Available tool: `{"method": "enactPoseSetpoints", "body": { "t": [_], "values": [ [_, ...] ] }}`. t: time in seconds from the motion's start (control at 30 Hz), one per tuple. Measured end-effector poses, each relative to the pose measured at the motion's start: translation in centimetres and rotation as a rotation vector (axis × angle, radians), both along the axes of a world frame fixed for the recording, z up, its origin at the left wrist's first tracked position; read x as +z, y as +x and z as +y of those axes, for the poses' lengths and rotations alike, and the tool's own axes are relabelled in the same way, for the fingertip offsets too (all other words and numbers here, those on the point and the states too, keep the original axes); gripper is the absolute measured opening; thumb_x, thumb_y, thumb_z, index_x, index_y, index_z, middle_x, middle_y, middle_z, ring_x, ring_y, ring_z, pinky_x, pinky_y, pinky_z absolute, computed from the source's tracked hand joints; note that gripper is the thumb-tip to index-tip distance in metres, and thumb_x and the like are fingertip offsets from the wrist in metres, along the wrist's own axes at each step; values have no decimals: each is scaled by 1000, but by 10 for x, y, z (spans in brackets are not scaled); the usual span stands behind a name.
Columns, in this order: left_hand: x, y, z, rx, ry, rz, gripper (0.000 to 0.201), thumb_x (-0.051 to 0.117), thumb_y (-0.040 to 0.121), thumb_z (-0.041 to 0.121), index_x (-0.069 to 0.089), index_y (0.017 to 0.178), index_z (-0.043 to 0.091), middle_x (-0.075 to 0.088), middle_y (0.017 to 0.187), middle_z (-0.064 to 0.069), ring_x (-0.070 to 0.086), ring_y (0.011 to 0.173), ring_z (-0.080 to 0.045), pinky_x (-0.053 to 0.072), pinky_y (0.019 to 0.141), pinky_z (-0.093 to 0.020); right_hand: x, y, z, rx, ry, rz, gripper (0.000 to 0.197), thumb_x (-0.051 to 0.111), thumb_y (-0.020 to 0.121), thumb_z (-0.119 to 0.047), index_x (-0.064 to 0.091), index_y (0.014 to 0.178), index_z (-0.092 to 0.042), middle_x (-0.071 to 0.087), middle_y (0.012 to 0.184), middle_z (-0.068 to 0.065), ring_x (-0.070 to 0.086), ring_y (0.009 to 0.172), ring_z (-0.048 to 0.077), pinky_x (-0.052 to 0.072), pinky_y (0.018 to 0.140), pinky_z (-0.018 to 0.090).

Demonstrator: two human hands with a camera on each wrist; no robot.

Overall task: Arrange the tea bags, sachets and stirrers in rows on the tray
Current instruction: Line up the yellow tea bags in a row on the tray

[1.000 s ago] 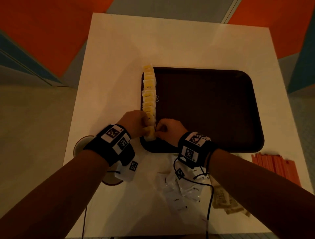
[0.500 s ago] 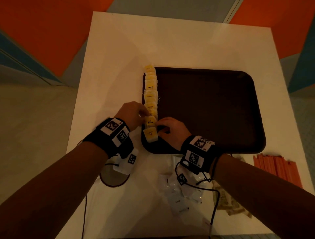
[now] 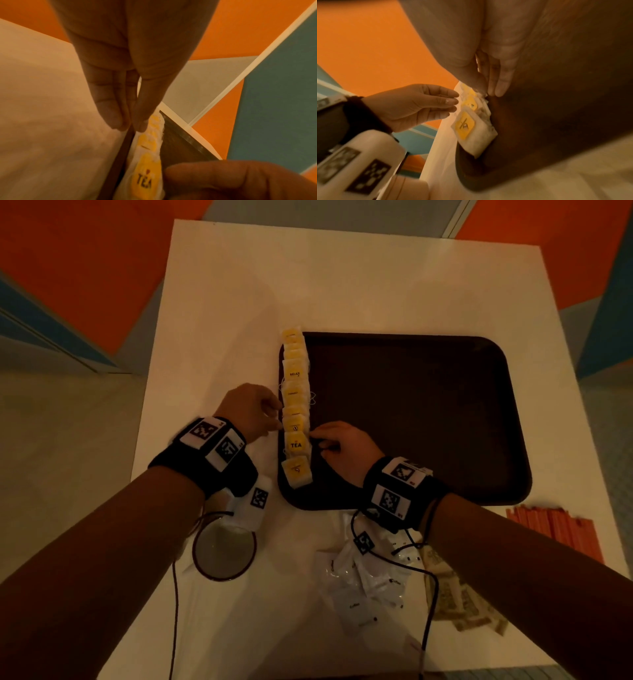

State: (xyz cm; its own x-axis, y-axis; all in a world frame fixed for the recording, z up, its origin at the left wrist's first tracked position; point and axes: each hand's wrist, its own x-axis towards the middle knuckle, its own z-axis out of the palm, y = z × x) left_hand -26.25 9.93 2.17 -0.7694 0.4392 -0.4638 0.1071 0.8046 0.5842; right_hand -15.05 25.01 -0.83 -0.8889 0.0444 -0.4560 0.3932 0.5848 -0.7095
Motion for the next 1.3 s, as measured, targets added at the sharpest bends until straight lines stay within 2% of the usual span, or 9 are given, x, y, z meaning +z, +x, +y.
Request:
{"method": "enactPoseSetpoints", "body": {
  "t": [0.2, 0.37, 0.5, 0.63, 0.77, 0.87, 1.0, 1.17, 1.3],
  "values": [
    [-4, -2, 12, -50, -48, 25, 23, 67, 79, 6, 69, 102, 6, 69, 107, -11, 63, 100, -24, 47, 92, -31, -1, -8, 0, 45, -33, -85, 42, 48, 88, -2, 54, 128, -15, 55, 129, 5, 56, 113, 19, 42, 98, 26],
    [-7, -7, 10, 26, -20, 18, 22, 70, 76, 7, 68, 98, 7, 70, 103, -12, 65, 94, -26, 50, 89, -33, -3, -11, 5, -48, -11, -32, 43, 48, 88, 1, 52, 127, -14, 49, 133, 6, 56, 112, 18, 44, 99, 26],
    [-8, -9, 13, 57, -26, 99, 28, 71, 77, 15, 67, 104, 8, 65, 113, -8, 57, 106, -23, 37, 83, -25, 0, -20, 3, -51, -107, -32, 47, 48, 87, 4, 49, 130, -14, 47, 137, 5, 53, 119, 18, 42, 102, 28],
    [-6, -10, 15, 28, -27, 71, 24, 70, 77, 13, 71, 100, 8, 68, 110, -10, 60, 103, -23, 38, 81, -24, -2, -17, -1, -25, -150, -65, 43, 49, 87, 1, 55, 126, -15, 54, 131, 4, 54, 117, 18, 42, 100, 27],
    [-9, -10, 13, 55, -25, 106, 29, 70, 78, 17, 69, 106, 11, 64, 117, -6, 59, 106, -23, 40, 85, -27, -6, -21, 3, -45, -126, -37, 44, 47, 87, 2, 55, 126, -14, 48, 136, 6, 54, 117, 21, 42, 104, 36],
    [-13, -14, 14, 131, 22, 84, 38, 70, 78, 18, 65, 115, 13, 60, 126, -6, 59, 109, -23, 42, 94, -31, -9, -33, 8, -24, -30, 50, 49, 48, 86, 4, 49, 131, -15, 34, 148, 5, 38, 133, 21, 30, 112, 29],
    [-16, -17, 15, 132, 48, 84, 37, 68, 80, 17, 64, 116, 13, 60, 127, -5, 62, 103, -21, 42, 92, -28, -10, -45, 7, 17, -62, 100, 47, 47, 88, 4, 46, 133, -7, 29, 151, 7, 30, 138, 21, 22, 100, 8],
    [-19, -16, 15, 135, 66, 96, 34, 70, 78, 16, 66, 111, 11, 64, 119, -6, 63, 99, -21, 42, 86, -26, -14, -48, 7, 9, -36, 81, 45, 49, 89, 0, 47, 132, -10, 34, 146, 9, 36, 134, 25, 32, 111, 32],
    [-22, -16, 13, 78, 43, 72, 33, 71, 77, 18, 67, 110, 13, 65, 116, -5, 62, 101, -21, 42, 85, -26, -14, -42, 11, 52, 21, 52, 44, 47, 90, -1, 48, 133, -12, 36, 144, 6, 38, 131, 21, 27, 106, 18]
  ]
}}
